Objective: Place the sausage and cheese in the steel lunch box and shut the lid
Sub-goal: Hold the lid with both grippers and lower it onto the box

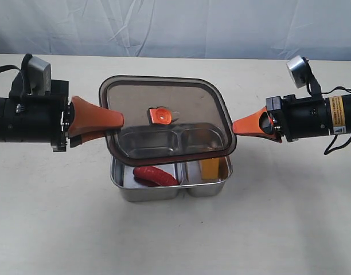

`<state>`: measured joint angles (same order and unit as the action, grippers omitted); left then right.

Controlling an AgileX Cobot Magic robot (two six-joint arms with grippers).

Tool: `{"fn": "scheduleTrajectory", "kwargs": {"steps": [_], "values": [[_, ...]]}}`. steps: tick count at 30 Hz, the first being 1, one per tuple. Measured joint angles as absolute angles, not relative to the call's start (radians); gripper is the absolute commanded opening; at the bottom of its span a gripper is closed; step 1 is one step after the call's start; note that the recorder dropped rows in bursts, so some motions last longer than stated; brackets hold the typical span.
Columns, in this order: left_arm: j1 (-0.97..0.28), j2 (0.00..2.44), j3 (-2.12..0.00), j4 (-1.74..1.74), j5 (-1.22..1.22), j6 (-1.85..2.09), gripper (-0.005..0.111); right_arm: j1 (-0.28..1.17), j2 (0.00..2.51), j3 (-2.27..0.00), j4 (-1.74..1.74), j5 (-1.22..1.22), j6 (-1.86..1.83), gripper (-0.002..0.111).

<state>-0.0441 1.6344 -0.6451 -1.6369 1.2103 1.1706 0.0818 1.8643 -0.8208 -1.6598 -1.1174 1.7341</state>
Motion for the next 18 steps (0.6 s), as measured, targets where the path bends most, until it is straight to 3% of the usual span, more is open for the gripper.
{"fn": "scheduleTrajectory", "kwargs": {"steps": [5, 10, 15, 18], "values": [[-0.044, 1.624, -0.645, -1.646, 1.214, 1.163, 0.000, 0.085, 1.864, -0.821, -1.665, -1.117, 1.744, 0.008], [-0.044, 1.622, -0.645, -1.644, 1.216, 1.159, 0.000, 0.102, 1.864, -0.821, -1.671, -1.117, 1.748, 0.026], [-0.044, 1.605, -0.645, -1.644, 1.214, 1.134, 0.000, 0.118, 1.864, -0.821, -1.679, -1.123, 1.751, 0.053], [-0.049, 1.567, -0.643, -1.647, 1.202, 1.114, 0.000, 0.125, 1.864, -0.821, -1.677, -1.146, 1.764, 0.055]]}}
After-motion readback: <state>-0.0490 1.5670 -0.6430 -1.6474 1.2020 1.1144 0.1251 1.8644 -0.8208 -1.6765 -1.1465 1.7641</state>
